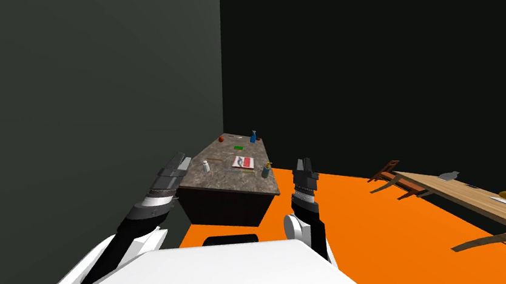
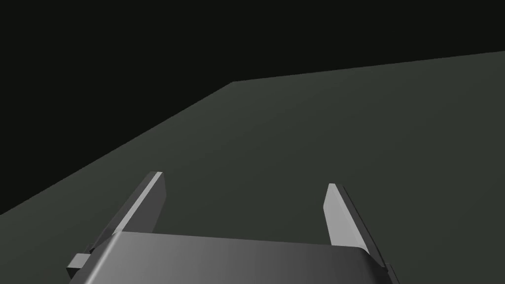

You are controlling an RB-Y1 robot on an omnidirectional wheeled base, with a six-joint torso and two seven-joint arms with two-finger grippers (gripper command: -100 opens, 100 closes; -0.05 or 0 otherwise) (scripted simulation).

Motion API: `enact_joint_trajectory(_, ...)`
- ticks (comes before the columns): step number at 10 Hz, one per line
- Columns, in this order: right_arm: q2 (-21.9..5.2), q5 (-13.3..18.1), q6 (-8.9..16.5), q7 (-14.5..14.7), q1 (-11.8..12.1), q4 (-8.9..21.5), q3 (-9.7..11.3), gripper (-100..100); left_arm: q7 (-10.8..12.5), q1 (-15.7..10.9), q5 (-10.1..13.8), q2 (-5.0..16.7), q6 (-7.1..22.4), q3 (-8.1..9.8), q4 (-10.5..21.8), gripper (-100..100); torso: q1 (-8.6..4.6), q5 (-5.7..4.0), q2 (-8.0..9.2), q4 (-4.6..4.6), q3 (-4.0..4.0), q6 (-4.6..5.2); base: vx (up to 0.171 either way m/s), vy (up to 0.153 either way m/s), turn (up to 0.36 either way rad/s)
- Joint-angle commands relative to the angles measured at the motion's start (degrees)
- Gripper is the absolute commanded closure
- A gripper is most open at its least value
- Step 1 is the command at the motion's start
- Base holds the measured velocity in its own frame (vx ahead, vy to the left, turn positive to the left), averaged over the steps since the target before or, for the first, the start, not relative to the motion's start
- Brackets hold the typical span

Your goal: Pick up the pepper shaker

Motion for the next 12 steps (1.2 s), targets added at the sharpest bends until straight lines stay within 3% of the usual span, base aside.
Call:
enact_joint_trajectory(1, 0.0, 0.0, 0.0, 0.0, 0.0, 0.0, 0.0, 0, -1.4, -0.3, -1.2, 1.7, 0.8, 0.38, 1.0, -100, 0.00, 0.00, 0.00, 0.00, 0.00, 0.00, -0.087, 0.060, -0.052)
enact_joint_trajectory(12, 0.0, 0.0, 0.0, 0.0, 0.0, 0.0, 0.0, 0, -12.5, -5.7, -11.7, 10.3, 5.8, 2.45, 14.3, -100, -0.08, -0.01, -0.18, -0.03, -0.10, 0.00, -0.068, 0.052, -0.078)
